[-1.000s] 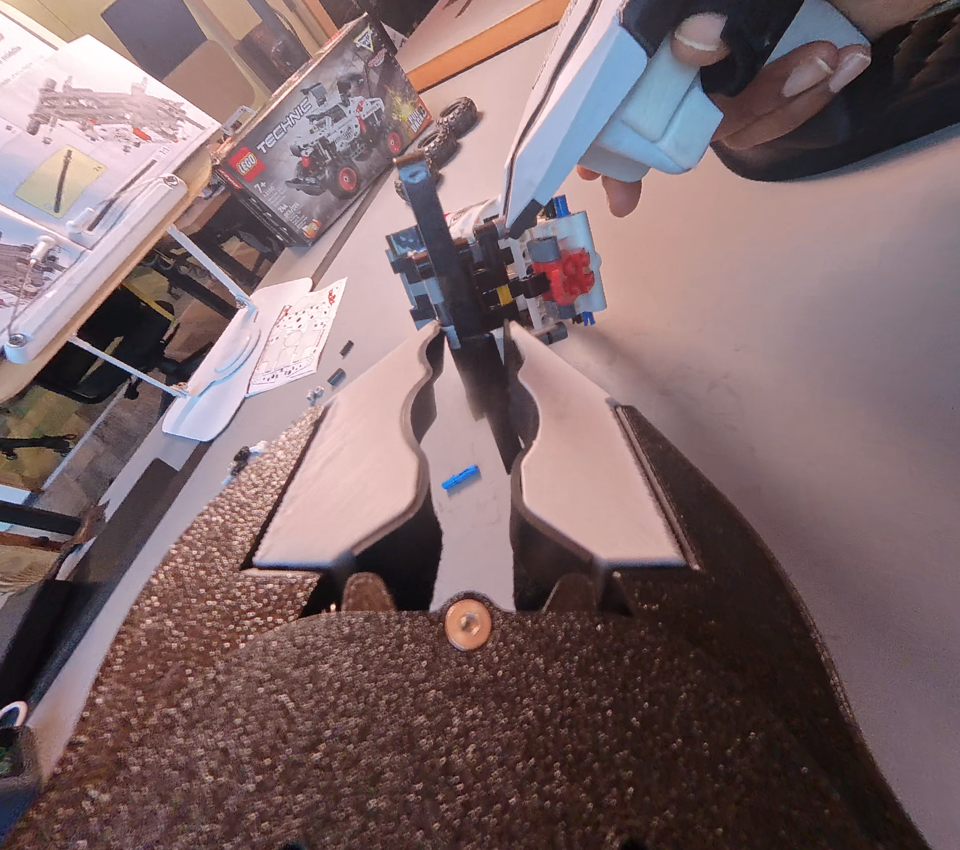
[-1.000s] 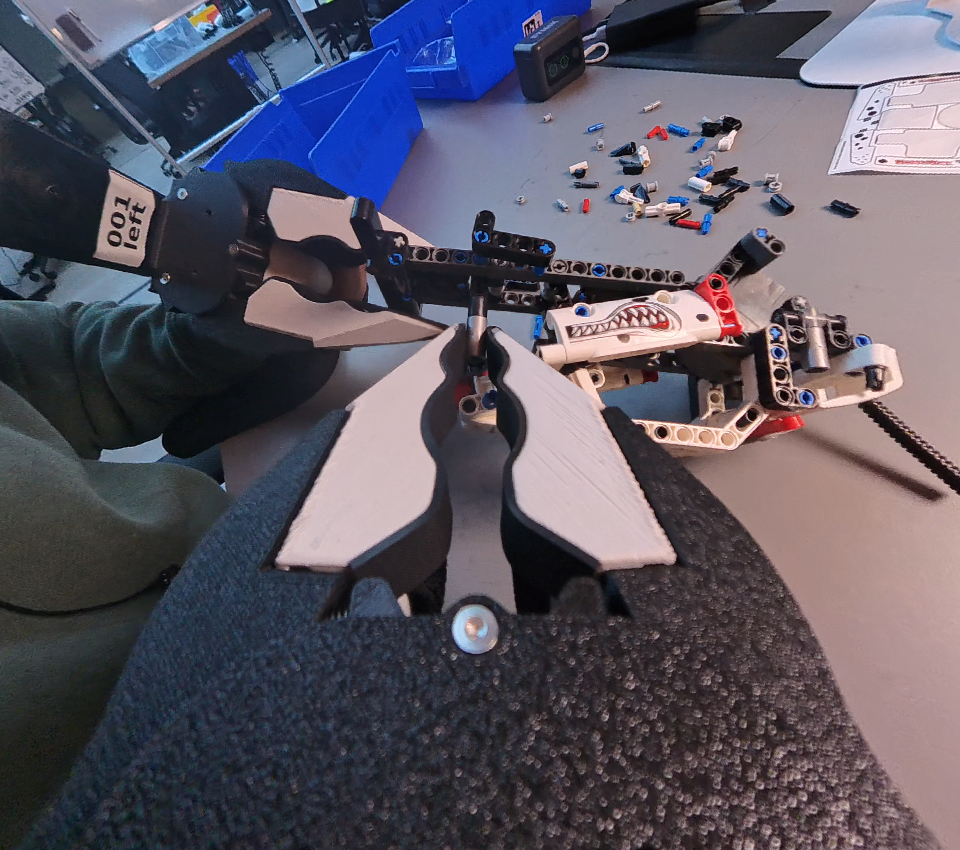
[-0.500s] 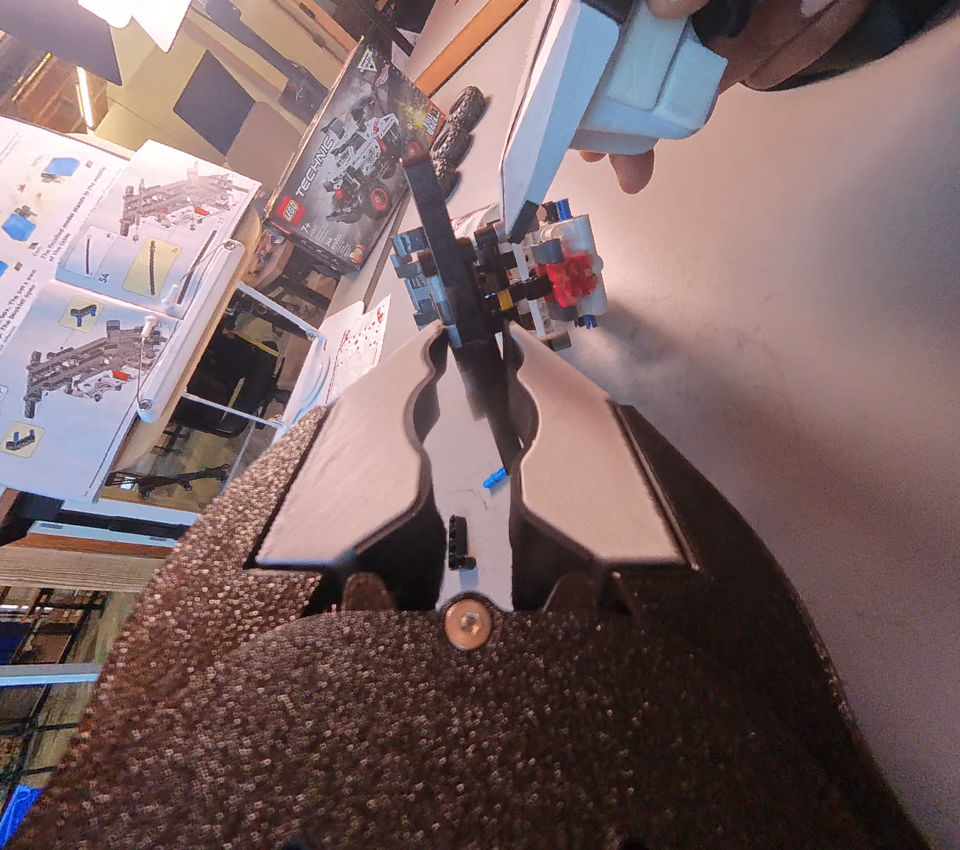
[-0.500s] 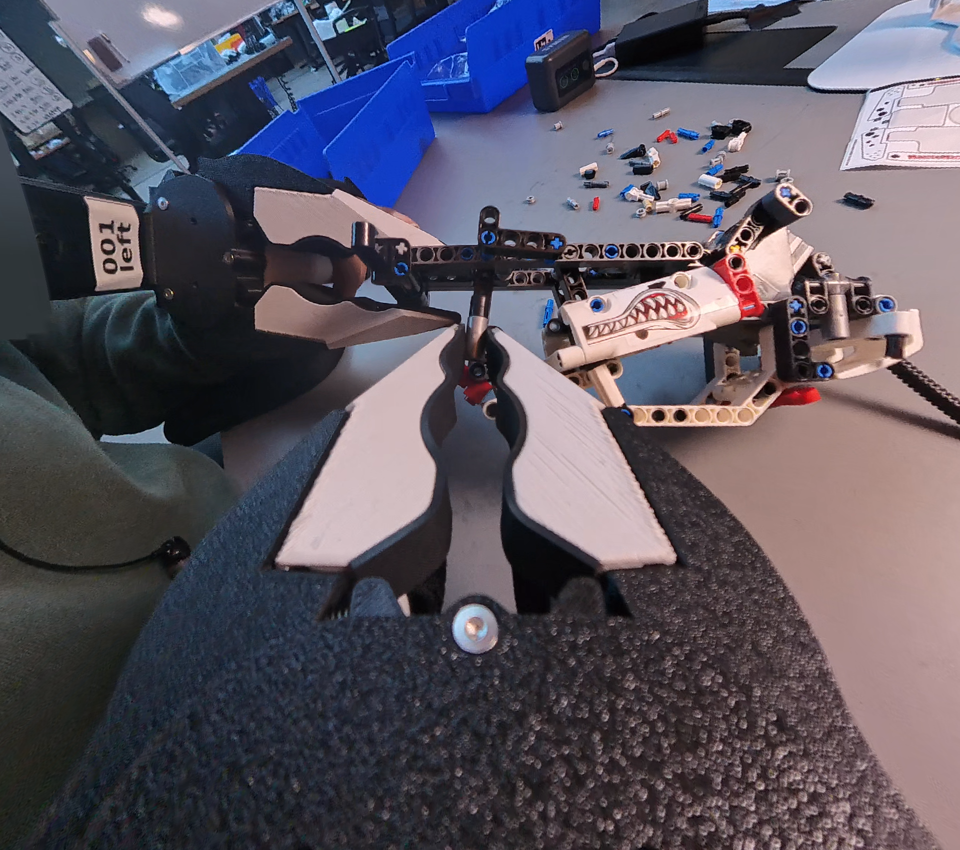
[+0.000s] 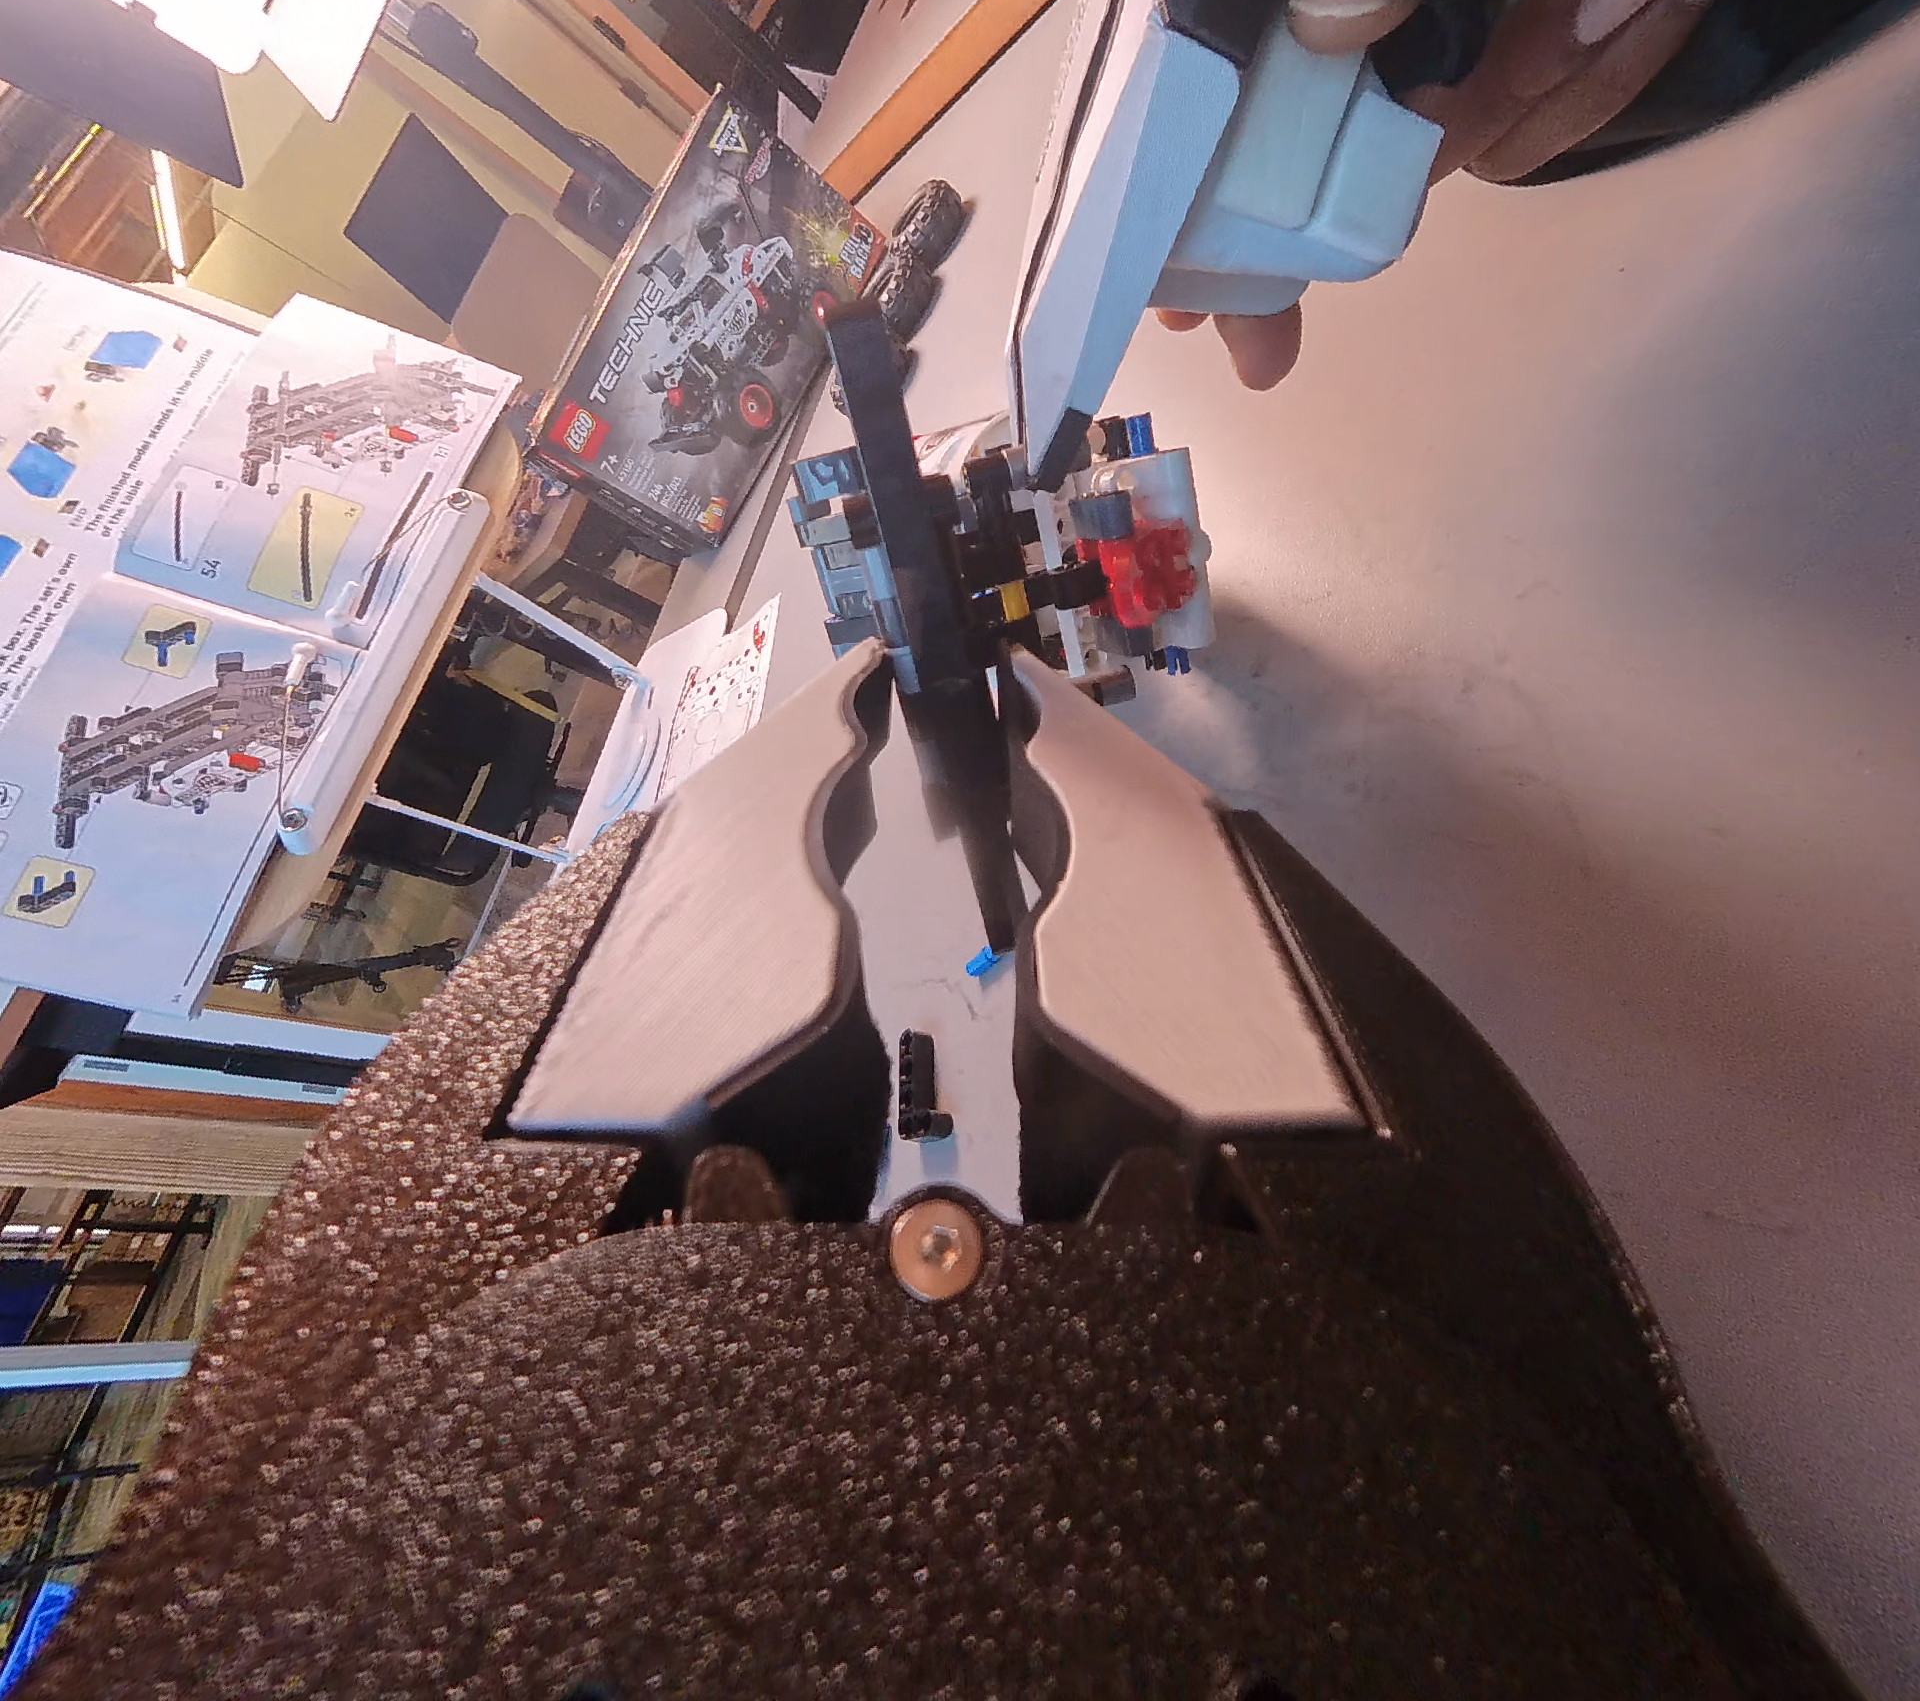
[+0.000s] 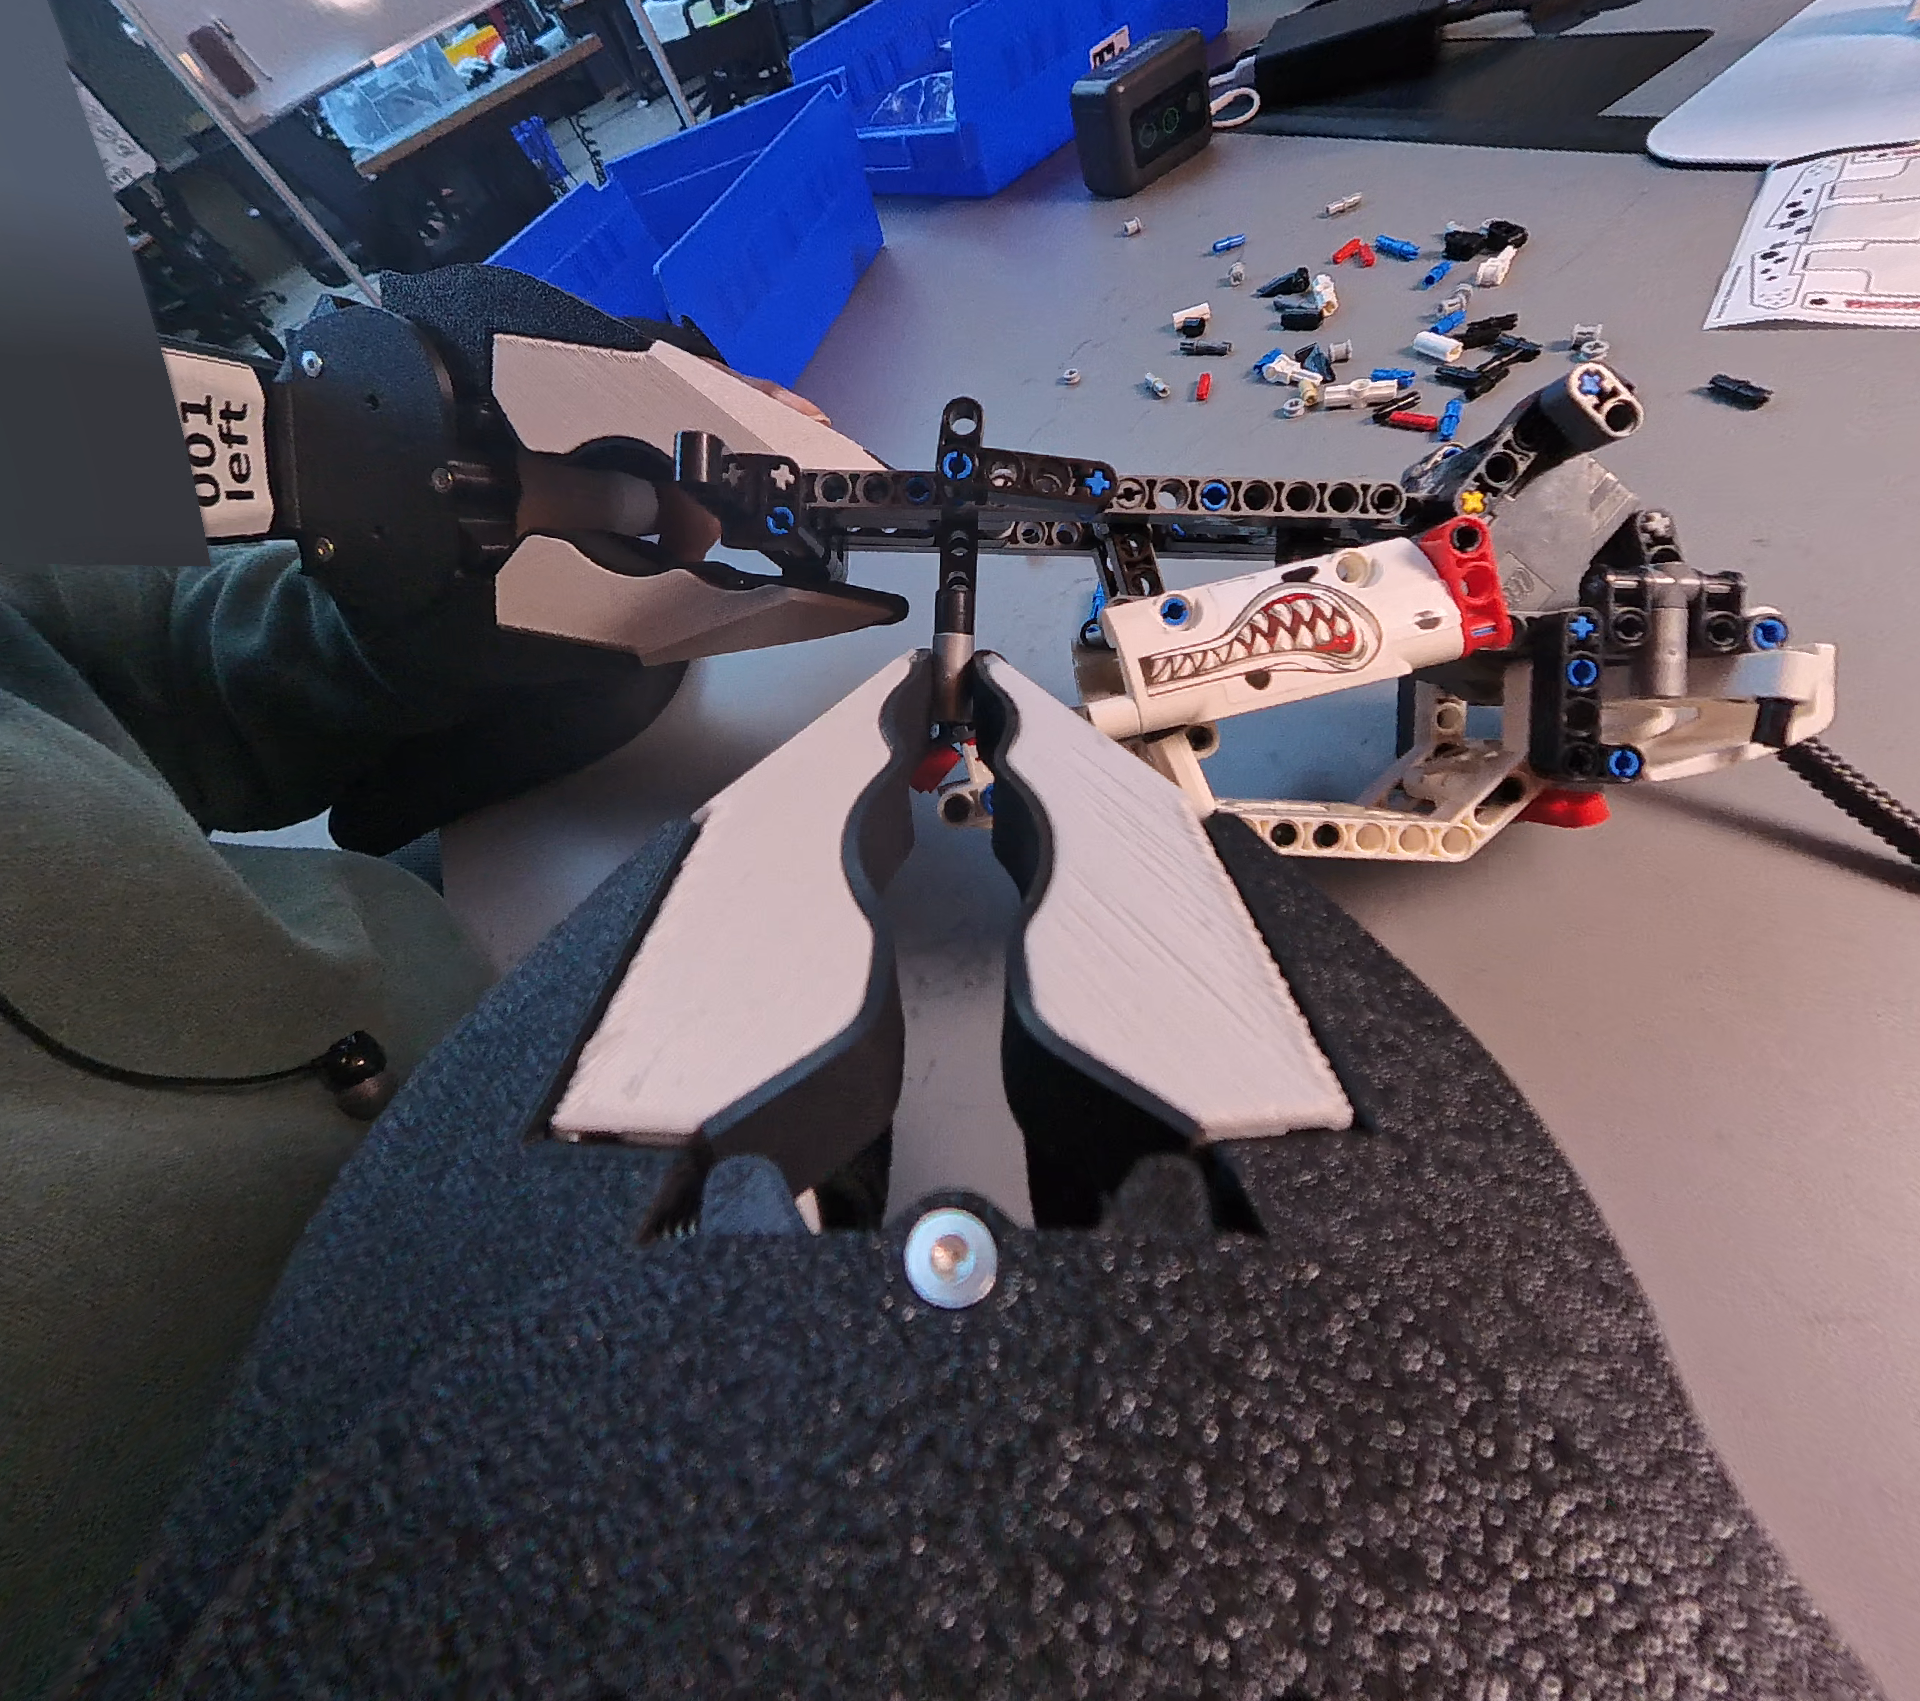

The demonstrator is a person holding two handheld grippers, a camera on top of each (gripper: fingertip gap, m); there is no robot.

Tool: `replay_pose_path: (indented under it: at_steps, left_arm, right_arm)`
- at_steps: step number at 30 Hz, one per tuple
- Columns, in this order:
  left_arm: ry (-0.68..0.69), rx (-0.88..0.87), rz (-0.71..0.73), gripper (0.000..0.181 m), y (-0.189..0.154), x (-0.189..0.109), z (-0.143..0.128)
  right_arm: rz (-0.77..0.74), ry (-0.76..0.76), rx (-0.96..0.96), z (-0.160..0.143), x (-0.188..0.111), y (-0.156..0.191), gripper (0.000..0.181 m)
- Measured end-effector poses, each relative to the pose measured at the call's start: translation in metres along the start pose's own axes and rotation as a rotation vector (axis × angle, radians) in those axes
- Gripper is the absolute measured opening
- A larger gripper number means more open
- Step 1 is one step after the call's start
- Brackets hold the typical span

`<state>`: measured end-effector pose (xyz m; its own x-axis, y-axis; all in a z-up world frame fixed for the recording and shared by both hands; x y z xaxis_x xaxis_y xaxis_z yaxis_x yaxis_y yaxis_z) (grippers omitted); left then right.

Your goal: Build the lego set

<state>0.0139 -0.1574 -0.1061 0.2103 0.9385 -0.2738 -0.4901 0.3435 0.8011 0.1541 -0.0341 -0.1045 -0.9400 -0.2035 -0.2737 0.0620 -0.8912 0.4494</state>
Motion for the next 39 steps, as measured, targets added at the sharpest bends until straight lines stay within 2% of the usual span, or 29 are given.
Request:
replay_pose_path:
  at_steps: [17,20,23,28,29,30,32,34,36,39]
  left_arm:
    - [-0.002,0.014,-0.001,0.019,-0.001,-0.001,0.001]
    - [-0.002,0.075,0.009,0.018,-0.003,-0.001,0.0]
    - [0.017,0.225,0.016,0.019,-0.012,0.002,-0.001]
    - [0.033,0.392,-0.029,0.022,-0.027,0.006,0.001]
    - [0.046,0.408,-0.039,0.022,-0.029,0.007,0.002]
    - [0.033,0.41,-0.063,0.024,-0.031,0.006,0.004]
    - [0.032,0.36,-0.14,0.031,-0.032,0.003,0.009]
    - [0.008,0.23,-0.228,0.041,-0.031,-0.002,0.013]
    - [-0.059,0.009,-0.302,0.041,-0.023,-0.012,0.015]
    - [-0.148,-0.427,-0.412,0.045,0.0,-0.017,0.01]
  right_arm:
    - [0.0,0.016,-0.034,0.002,-0.003,0.003,0.009]
    - [0.049,-0.004,-0.125,0.015,-0.019,0.008,0.015]
    - [-0.003,0.02,-0.245,0.025,-0.027,0.008,0.023]
    - [-0.076,0.158,-0.701,0.003,-0.013,0.01,0.029]
    - [-0.082,0.149,-0.757,-0.002,-0.01,0.011,0.028]
    - [-0.087,0.12,-0.801,-0.004,-0.009,0.011,0.019]
    - [-0.094,0.11,-0.866,-0.009,-0.011,0.011,0.015]
    - [-0.108,0.108,-0.899,-0.016,-0.014,0.01,0.014]
    - [-0.123,0.142,-0.932,-0.026,-0.017,0.01,0.016]
    - [-0.153,0.105,-0.963,-0.035,-0.02,0.012,0.015]
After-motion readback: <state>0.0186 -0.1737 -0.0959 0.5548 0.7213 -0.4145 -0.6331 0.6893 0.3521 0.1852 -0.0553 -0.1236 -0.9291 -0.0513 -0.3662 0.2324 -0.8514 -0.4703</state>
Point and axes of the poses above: each gripper's, where its closed fingertips meet, x out along the fingers, z out of its top, y = z × x across the jaws, the point moved 10 cm from there along -x, back along the fingers, and after that the axes turned 8 degrees about x, right-handed, at the moved point
